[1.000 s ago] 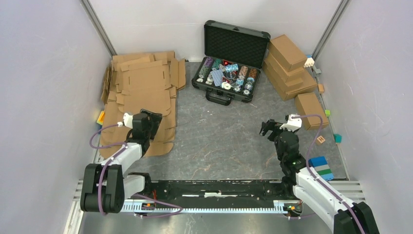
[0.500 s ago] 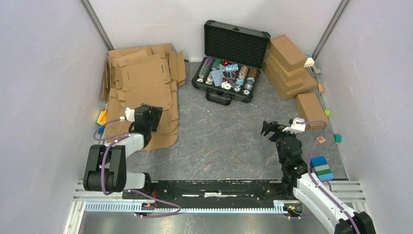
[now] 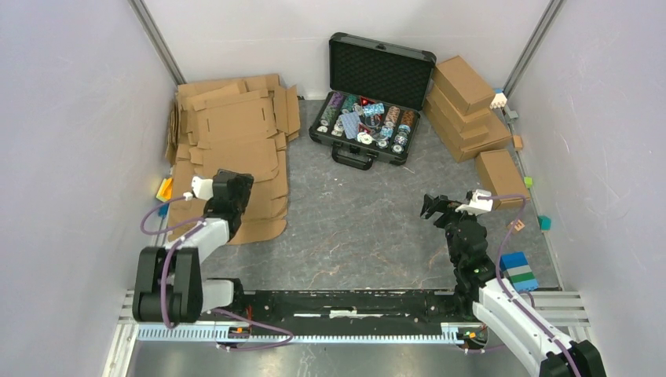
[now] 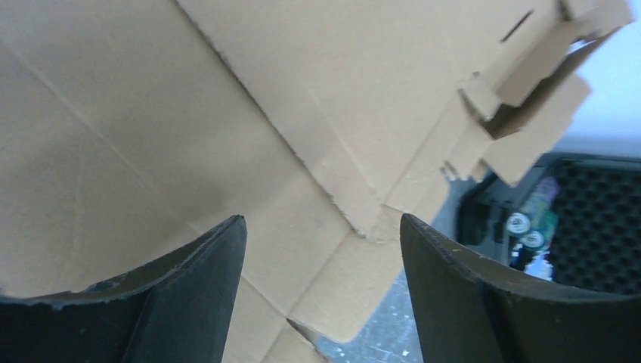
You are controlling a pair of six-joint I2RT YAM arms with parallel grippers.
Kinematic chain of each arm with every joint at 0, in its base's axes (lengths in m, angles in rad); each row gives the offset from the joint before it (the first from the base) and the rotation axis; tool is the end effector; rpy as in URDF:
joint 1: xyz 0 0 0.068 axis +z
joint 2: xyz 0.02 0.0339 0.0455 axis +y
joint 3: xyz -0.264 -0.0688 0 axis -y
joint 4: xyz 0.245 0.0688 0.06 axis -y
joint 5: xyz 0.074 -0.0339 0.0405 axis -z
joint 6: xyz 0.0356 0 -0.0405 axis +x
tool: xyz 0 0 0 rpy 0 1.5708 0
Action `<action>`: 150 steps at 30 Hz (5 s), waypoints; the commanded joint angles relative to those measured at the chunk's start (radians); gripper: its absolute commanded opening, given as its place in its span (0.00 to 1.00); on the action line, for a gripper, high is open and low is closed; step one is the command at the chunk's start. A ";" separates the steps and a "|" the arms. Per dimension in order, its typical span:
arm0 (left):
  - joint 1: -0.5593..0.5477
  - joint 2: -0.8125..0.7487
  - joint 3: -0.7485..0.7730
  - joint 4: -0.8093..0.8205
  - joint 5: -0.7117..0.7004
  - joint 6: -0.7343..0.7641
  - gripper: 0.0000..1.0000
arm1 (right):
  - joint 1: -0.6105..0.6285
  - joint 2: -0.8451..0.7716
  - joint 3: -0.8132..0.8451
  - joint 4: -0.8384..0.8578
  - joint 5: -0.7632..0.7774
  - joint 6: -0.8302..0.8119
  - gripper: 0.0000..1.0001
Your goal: Fold the paper box
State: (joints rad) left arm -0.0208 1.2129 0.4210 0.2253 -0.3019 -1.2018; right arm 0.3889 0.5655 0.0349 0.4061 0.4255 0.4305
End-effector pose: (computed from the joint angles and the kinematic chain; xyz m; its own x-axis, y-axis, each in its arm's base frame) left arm 0.2336 0.0057 0.1706 0.0219 -0.8912 -0.4532 -0.5838 0.3566 -0.7294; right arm 0.1392 0.0411 0.1695 -0.0904 0.3738 -0.9231 0.0785 0.9267 0.3675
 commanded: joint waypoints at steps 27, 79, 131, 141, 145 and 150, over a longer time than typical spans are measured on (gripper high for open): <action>0.019 0.426 0.082 0.550 0.101 -0.073 0.54 | 0.002 -0.037 -0.082 0.137 -0.078 -0.018 0.97; 0.122 0.232 0.109 0.154 0.127 -0.091 0.82 | 0.002 -0.047 -0.105 0.206 -0.155 -0.039 0.93; 0.157 0.574 0.204 0.501 0.251 -0.165 0.60 | 0.002 -0.050 -0.120 0.235 -0.179 -0.035 0.93; 0.186 0.613 0.257 0.538 0.291 -0.088 0.03 | 0.002 -0.054 -0.120 0.235 -0.187 -0.036 0.93; 0.179 0.532 0.240 0.531 0.296 -0.039 0.02 | 0.002 -0.051 -0.119 0.238 -0.190 -0.036 0.93; 0.158 0.397 0.184 0.500 0.336 -0.057 0.02 | 0.001 -0.057 -0.116 0.238 -0.202 -0.032 0.93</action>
State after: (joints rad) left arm 0.1570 1.7420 0.6365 0.7158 -0.0093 -1.2934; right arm 0.3889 0.5190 0.0216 0.5983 0.2424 0.3969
